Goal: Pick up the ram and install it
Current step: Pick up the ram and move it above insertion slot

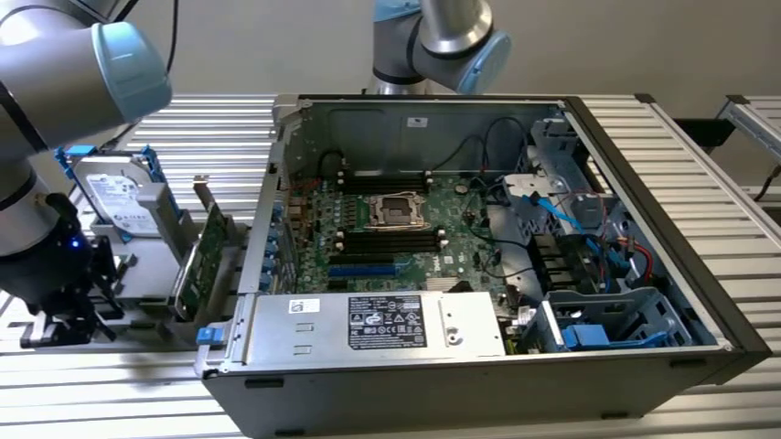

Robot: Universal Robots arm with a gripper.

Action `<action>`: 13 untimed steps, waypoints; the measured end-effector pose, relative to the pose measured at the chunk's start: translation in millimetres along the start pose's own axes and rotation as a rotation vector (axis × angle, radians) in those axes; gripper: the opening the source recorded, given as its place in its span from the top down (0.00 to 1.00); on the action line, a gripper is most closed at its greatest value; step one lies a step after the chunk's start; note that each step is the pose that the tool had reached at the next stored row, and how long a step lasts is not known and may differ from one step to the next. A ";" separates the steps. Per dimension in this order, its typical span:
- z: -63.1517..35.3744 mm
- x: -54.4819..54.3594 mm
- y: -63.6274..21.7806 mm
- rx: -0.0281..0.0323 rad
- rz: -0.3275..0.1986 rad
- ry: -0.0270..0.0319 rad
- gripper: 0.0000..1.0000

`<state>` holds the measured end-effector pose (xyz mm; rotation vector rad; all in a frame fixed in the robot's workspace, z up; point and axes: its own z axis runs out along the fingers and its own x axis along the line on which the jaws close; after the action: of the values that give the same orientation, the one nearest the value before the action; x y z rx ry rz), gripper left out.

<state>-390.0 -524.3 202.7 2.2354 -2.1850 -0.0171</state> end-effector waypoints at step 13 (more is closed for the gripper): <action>6.1 -0.1 1.4 0.0052 0.027 -0.0005 0.64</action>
<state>-391.5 -524.2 196.6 2.2081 -2.2182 -0.0117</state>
